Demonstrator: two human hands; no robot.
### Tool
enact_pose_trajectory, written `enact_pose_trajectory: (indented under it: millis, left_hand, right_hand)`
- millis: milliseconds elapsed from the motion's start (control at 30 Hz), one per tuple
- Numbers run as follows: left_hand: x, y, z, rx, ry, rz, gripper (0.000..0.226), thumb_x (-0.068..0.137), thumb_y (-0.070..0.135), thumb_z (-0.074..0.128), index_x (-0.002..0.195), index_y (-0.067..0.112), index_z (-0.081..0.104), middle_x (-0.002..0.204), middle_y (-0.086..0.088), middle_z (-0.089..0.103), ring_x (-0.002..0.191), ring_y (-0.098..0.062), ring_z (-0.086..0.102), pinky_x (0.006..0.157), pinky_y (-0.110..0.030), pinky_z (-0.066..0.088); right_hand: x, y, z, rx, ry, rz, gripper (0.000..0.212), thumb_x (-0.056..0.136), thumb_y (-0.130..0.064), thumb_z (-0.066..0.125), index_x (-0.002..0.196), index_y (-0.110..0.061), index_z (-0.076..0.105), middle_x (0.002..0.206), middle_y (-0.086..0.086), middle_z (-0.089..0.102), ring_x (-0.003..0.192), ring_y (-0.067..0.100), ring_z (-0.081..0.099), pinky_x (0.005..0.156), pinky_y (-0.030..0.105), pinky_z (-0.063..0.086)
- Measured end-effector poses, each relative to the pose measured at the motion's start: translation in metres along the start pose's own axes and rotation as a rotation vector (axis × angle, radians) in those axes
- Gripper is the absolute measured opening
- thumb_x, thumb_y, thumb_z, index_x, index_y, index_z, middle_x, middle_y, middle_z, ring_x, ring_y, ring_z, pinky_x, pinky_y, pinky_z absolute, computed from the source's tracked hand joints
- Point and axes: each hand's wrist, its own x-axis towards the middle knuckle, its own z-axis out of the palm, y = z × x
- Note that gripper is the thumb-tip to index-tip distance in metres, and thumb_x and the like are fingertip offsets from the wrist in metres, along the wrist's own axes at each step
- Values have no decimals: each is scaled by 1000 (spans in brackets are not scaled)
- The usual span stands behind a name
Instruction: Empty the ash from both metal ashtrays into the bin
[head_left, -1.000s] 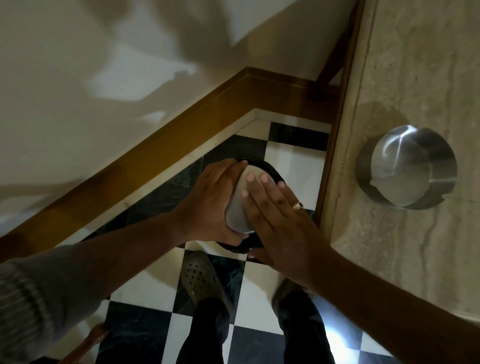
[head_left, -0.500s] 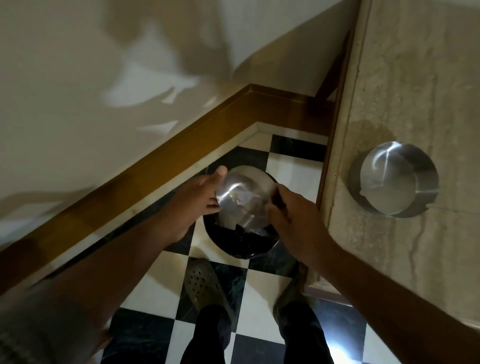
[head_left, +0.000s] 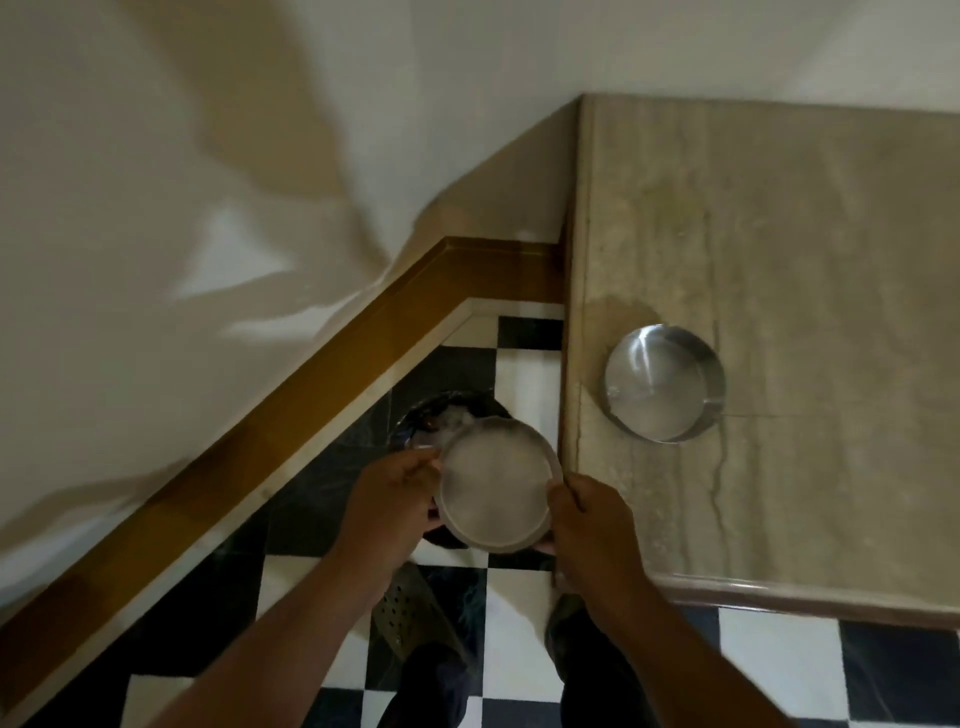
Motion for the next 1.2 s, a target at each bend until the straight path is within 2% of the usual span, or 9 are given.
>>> enact_pose_trajectory:
  millis: [100, 200, 300, 533, 733, 833, 933, 1133, 1200]
  left_hand:
    - [-23, 5, 29, 49, -70, 15, 26, 101, 11, 49, 103, 25, 71, 114, -10, 69, 100, -24, 68, 80, -37, 62]
    - [-46, 16, 82, 167, -210, 63, 33, 97, 9, 50, 102, 28, 77, 102, 2, 73, 100, -24, 69, 88, -46, 60]
    - [-56, 22, 135, 183, -272, 56, 37, 76, 18, 51, 74, 45, 77, 90, 14, 71, 96, -30, 70, 82, -53, 61]
    - [-54, 53, 248, 261, -262, 158, 24, 86, 5, 51, 82, 23, 67, 82, 0, 67, 79, -20, 63, 71, -37, 53]
    - [-26, 88, 303, 223, -154, 149, 24, 72, 20, 52, 88, 27, 68, 92, -7, 72, 91, -28, 70, 83, -53, 60]
    - [-12, 97, 312, 222, -133, 132, 28, 73, 18, 51, 95, 22, 68, 96, -6, 71, 92, -27, 69, 86, -54, 59]
    - [-4, 99, 319, 238, -116, 127, 26, 72, 20, 56, 93, 19, 70, 95, -8, 72, 94, -30, 69, 86, -54, 59]
    - [-3, 97, 323, 265, -101, 141, 31, 73, 23, 62, 102, 20, 72, 92, -4, 74, 87, -24, 71, 84, -51, 60]
    - [-13, 102, 320, 304, -65, 185, 39, 76, 26, 64, 113, 16, 70, 100, -3, 73, 91, -24, 69, 85, -48, 59]
  right_hand:
    - [-14, 20, -37, -79, 108, 56, 30, 99, -17, 46, 78, -9, 66, 80, 14, 69, 73, 25, 65, 69, 43, 58]
    - [-28, 40, -88, -86, 193, 84, 36, 97, -14, 49, 63, -13, 60, 64, 6, 62, 63, 21, 57, 62, 36, 49]
    - [-34, 52, -139, -84, 269, 124, 38, 94, -7, 51, 56, -9, 55, 54, 7, 56, 54, 16, 47, 53, 33, 37]
    - [9, 67, -231, -82, 406, 149, 32, 93, -10, 44, 72, -1, 66, 70, 17, 66, 68, 30, 62, 67, 46, 54]
    - [76, 48, -275, -86, 381, 74, 31, 96, -10, 43, 93, 9, 68, 88, 26, 68, 80, 40, 66, 73, 56, 57]
    - [100, 43, -281, -123, 367, 73, 30, 96, -9, 43, 87, 6, 67, 81, 18, 65, 69, 26, 61, 64, 38, 56]
    - [114, 44, -285, -215, 332, 48, 31, 96, -9, 40, 81, 2, 66, 76, 13, 60, 57, 13, 50, 47, 23, 36]
    - [112, 51, -284, -243, 321, -18, 28, 98, -13, 41, 76, -8, 58, 72, 7, 57, 53, 10, 47, 45, 18, 30]
    - [104, 45, -288, -248, 322, -9, 23, 98, -19, 43, 85, -10, 60, 86, 13, 61, 63, 17, 54, 50, 18, 34]
